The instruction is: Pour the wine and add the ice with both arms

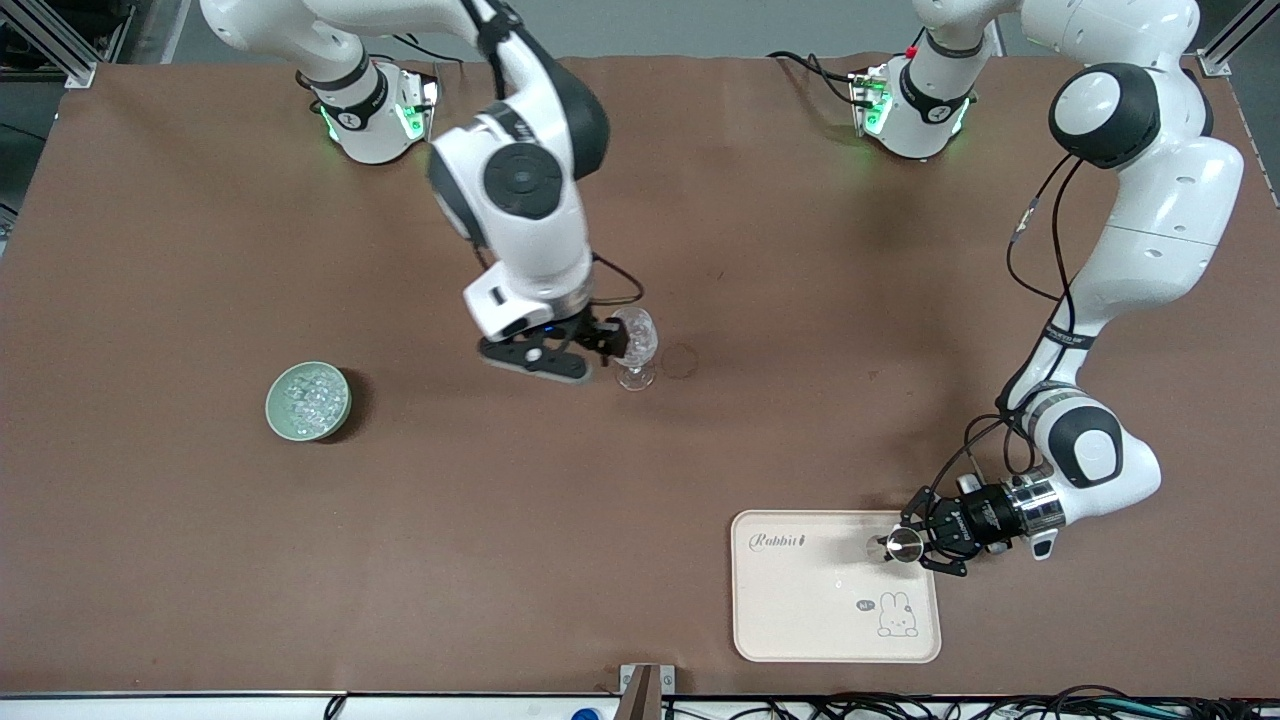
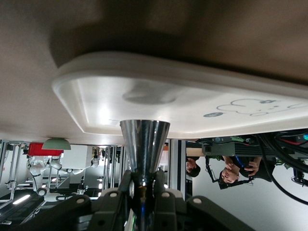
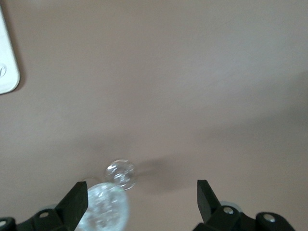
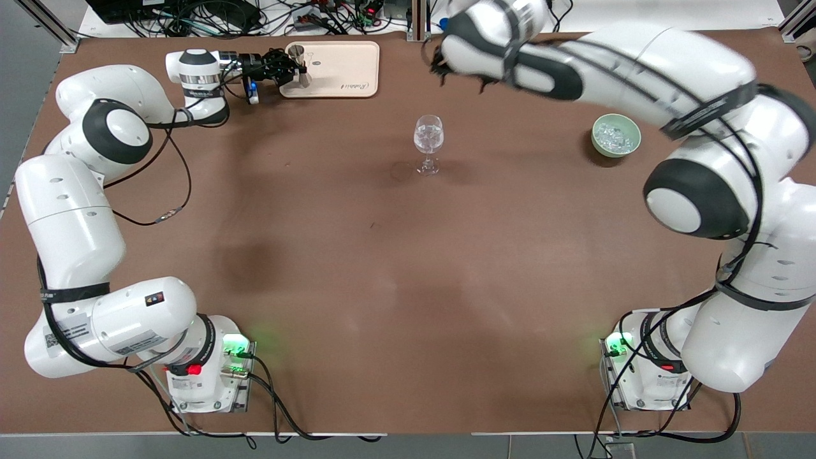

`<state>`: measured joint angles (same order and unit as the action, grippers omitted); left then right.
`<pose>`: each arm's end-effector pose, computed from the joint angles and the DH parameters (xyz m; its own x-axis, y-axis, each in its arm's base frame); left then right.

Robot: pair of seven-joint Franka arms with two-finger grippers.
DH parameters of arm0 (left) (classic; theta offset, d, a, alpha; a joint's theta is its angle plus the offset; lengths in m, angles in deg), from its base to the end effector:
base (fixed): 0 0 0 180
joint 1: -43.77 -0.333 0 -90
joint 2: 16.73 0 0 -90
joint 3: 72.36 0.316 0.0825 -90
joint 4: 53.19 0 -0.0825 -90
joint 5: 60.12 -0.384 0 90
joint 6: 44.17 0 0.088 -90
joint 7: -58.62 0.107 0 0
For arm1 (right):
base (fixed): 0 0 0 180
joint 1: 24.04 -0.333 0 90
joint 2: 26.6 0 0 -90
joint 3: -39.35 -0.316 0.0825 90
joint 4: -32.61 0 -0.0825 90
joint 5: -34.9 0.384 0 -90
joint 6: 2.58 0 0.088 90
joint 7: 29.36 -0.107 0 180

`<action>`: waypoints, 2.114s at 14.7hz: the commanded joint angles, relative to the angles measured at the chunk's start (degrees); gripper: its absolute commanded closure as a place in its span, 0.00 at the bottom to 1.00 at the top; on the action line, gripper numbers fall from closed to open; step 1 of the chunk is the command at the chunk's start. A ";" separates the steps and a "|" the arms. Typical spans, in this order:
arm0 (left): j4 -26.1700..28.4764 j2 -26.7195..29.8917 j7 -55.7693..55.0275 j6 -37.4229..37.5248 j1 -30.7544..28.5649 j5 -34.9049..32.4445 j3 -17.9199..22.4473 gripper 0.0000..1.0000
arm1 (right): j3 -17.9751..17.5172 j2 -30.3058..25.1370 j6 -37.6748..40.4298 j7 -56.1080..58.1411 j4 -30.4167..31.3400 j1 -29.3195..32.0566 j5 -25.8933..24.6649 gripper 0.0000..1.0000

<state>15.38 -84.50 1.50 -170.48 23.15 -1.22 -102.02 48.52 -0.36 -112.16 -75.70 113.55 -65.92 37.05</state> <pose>0.7548 -0.0293 0.1251 -0.1066 0.2961 -0.9492 0.9538 0.3002 -0.0135 0.5742 0.3949 0.4453 0.9716 -0.2296 0.0578 -0.2293 -0.9733 -0.0105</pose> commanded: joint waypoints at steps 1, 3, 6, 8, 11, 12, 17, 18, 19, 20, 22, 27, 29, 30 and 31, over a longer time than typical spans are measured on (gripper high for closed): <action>-2.03 -1.66 2.27 -1.31 0.75 1.57 -0.48 0.95 | -0.91 -5.65 4.10 8.62 1.77 7.75 -0.39 0.00; -2.20 -2.01 3.06 -1.75 0.84 1.83 -0.49 0.95 | -0.91 -9.52 4.37 13.10 3.95 13.99 -0.48 0.00; -2.38 -2.36 3.85 -1.75 1.19 3.85 -0.49 0.94 | -1.00 -15.41 5.16 25.29 8.17 23.83 -0.74 0.00; -2.29 -2.36 4.82 -1.75 1.11 3.85 -0.40 0.89 | -1.00 -19.10 6.56 33.40 10.72 29.28 -0.74 0.00; -2.21 -2.36 5.18 -1.75 1.11 3.85 -0.22 0.60 | -1.00 -23.15 10.68 39.83 12.05 35.00 -2.05 0.01; -2.21 -2.36 5.09 -1.75 1.11 3.94 -0.22 0.52 | -1.00 -24.03 12.01 41.06 12.05 36.07 -2.49 0.01; -1.59 -1.22 4.83 -1.49 0.76 3.59 -0.05 0.24 | -1.00 -27.82 17.64 47.48 11.96 39.94 -2.85 0.01; -1.15 -0.26 4.91 -1.14 0.49 2.63 0.48 0.04 | -0.91 -28.34 18.52 48.19 11.88 39.94 -2.85 0.01; -0.72 0.97 4.91 -0.79 0.06 -0.94 1.26 0.00 | -0.91 -28.96 19.31 48.45 11.79 40.03 -3.20 0.01; -0.45 2.28 4.74 0.70 -0.56 -6.37 1.27 0.00 | -0.91 -29.22 20.10 48.54 11.53 40.03 -4.07 0.01; -0.36 3.70 4.65 6.66 -3.01 -14.39 1.27 0.00 | -1.00 -29.05 20.98 49.68 10.21 40.03 -5.22 0.01; -0.36 11.16 4.83 19.59 -5.31 -32.23 1.01 0.00 | -1.00 -28.44 21.33 52.67 6.43 41.79 -5.13 0.00; -0.45 14.76 4.83 23.63 -5.05 -38.22 0.75 0.00 | -1.00 -28.52 23.70 53.38 6.43 41.79 -5.05 0.00; -0.45 16.60 4.91 25.30 -4.70 -41.46 0.75 0.00 | -1.00 -28.52 23.88 53.47 6.43 41.79 -5.05 0.00; -0.45 18.19 4.91 27.15 -4.35 -44.89 0.40 0.00 | -1.00 -28.52 23.97 53.47 6.51 41.79 -4.96 0.00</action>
<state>13.26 -70.92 6.18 -146.13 17.88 -40.87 -102.03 48.53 -28.46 -89.00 -23.13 119.99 -25.15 32.39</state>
